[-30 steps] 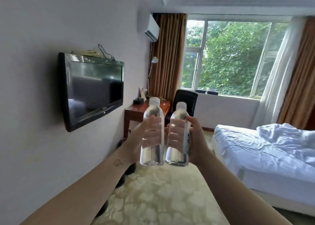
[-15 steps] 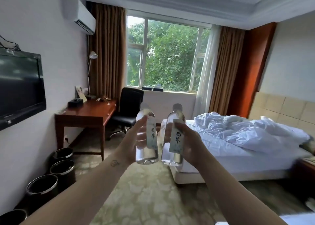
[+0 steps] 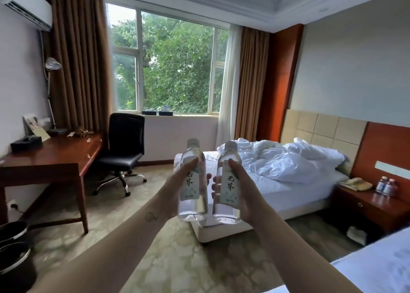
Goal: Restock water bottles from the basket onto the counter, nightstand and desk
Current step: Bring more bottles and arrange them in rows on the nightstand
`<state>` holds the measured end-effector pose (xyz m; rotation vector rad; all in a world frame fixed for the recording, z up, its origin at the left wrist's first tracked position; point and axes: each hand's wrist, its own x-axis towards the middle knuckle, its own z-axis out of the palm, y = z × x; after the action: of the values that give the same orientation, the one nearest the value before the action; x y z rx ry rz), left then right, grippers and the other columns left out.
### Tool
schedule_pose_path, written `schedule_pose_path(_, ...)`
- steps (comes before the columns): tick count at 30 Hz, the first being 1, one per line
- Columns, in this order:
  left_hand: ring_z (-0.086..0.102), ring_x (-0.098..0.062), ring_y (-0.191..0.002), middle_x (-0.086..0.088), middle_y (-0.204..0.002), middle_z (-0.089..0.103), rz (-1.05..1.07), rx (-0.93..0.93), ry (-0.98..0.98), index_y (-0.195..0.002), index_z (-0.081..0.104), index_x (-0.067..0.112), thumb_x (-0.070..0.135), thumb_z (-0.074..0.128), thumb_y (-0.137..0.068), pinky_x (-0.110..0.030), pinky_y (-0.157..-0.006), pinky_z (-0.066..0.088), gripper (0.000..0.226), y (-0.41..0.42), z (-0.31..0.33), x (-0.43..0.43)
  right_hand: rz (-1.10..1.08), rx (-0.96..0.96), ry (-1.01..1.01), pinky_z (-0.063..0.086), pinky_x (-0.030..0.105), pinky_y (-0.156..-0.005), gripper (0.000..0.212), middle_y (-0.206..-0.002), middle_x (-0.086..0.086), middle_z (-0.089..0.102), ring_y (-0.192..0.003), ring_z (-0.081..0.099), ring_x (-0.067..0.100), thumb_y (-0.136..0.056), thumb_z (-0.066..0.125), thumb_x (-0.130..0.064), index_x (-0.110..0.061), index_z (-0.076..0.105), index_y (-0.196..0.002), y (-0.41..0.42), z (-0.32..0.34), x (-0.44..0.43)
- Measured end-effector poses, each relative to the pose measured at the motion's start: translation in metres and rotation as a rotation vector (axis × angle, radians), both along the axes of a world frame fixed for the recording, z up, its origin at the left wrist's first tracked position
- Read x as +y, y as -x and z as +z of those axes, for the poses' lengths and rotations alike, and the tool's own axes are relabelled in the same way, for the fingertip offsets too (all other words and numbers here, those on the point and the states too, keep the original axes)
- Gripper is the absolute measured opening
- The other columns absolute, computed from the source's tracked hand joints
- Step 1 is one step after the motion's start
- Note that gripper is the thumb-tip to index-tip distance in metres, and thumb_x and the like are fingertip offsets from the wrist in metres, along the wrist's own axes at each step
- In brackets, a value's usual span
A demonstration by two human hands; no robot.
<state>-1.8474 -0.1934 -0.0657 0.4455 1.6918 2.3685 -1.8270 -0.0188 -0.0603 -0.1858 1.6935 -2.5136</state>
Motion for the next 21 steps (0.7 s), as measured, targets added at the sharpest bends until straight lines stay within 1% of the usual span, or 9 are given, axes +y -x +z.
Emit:
schedule_pose_path(2,0.061,-0.025,-0.078,-0.012,-0.090,0.064,-0.012,0.045,0.020,-0.124,0.053,0.004,0.050,0.072,-0.069,-0.038,-0.075,0.050,0.074,0.028,0.001,0.007,-0.026,0.043,-0.044,0.057,0.030,-0.056,0.053,-0.076,0.009,0.067,-0.062,0.066,0.019,-0.079,0.062,-0.050,-0.007,0.059,-0.109,0.026,-0.001,0.004)
schedule_pose_path(4,0.058,-0.031,-0.083,-0.017,-0.096,0.061,-0.068,0.039,0.004,-0.118,0.056,0.006,0.050,0.076,-0.065,-0.044,-0.081,0.047,0.071,0.059,0.005,0.015,-0.049,0.082,-0.059,0.057,0.031,-0.057,0.059,-0.077,0.009,0.067,-0.064,0.068,0.020,-0.072,0.064,-0.053,-0.009,0.060,-0.110,0.053,0.001,0.008)
schedule_pose_path(6,0.060,-0.032,-0.082,-0.018,-0.098,0.062,-0.118,0.022,-0.014,-0.117,0.058,0.008,0.048,0.076,-0.065,-0.042,-0.078,0.048,0.068,0.091,0.010,0.023,-0.071,0.108,-0.069,0.058,0.033,-0.059,0.058,-0.080,0.011,0.066,-0.066,0.068,0.022,-0.072,0.064,-0.054,-0.009,0.060,-0.109,0.083,0.003,0.011)
schedule_pose_path(9,0.062,-0.031,-0.080,-0.017,-0.096,0.064,-0.141,0.066,0.017,-0.120,0.058,0.007,0.052,0.075,-0.066,-0.040,-0.073,0.050,0.072,0.143,0.016,0.032,-0.111,0.144,-0.050,0.059,0.035,-0.062,0.048,-0.081,0.011,0.065,-0.068,0.068,0.023,-0.077,0.065,-0.053,-0.012,0.066,-0.101,0.132,0.006,0.019)
schedule_pose_path(11,0.064,-0.030,-0.080,-0.016,-0.094,0.066,-0.118,0.118,0.050,-0.120,0.059,0.007,0.052,0.070,-0.072,-0.040,-0.070,0.053,0.067,0.171,0.019,0.038,-0.120,0.161,-0.039,0.058,0.034,-0.061,0.038,-0.078,0.008,0.067,-0.068,0.069,0.022,-0.077,0.065,-0.053,-0.018,0.073,-0.090,0.156,0.008,0.025)
schedule_pose_path(13,0.066,-0.028,-0.076,-0.013,-0.088,0.068,-0.112,0.135,0.059,-0.117,0.060,0.008,0.050,0.065,-0.075,-0.038,-0.065,0.055,0.060,0.197,0.020,0.044,-0.130,0.179,-0.032,0.057,0.033,-0.060,0.032,-0.076,0.006,0.068,-0.068,0.070,0.020,-0.078,0.065,-0.052,-0.023,0.076,-0.085,0.179,0.008,0.030)
schedule_pose_path(15,0.068,-0.025,-0.071,-0.009,-0.082,0.070,-0.130,0.145,0.048,-0.114,0.062,0.008,0.047,0.064,-0.076,-0.035,-0.059,0.056,0.054,0.217,0.020,0.050,-0.164,0.173,-0.036,0.057,0.033,-0.061,0.034,-0.077,0.005,0.070,-0.069,0.070,0.020,-0.078,0.067,-0.052,-0.021,0.073,-0.091,0.198,0.005,0.037)
schedule_pose_path(18,0.070,-0.024,-0.067,-0.010,-0.078,0.072,-0.162,0.134,0.015,-0.105,0.065,0.009,0.042,0.066,-0.078,-0.035,-0.057,0.057,0.043,0.245,0.015,0.065,-0.215,0.131,-0.046,0.057,0.034,-0.062,0.051,-0.080,0.005,0.069,-0.070,0.070,0.021,-0.075,0.071,-0.054,-0.016,0.063,-0.107,0.223,-0.001,0.051)
schedule_pose_path(21,0.070,-0.025,-0.070,-0.011,-0.083,0.072,-0.212,0.113,0.015,-0.106,0.064,0.010,0.041,0.066,-0.084,-0.035,-0.058,0.057,0.038,0.269,0.008,0.082,-0.222,0.099,-0.043,0.057,0.033,-0.061,0.061,-0.083,0.005,0.070,-0.074,0.071,0.022,-0.072,0.073,-0.054,-0.014,0.060,-0.116,0.242,-0.008,0.067)
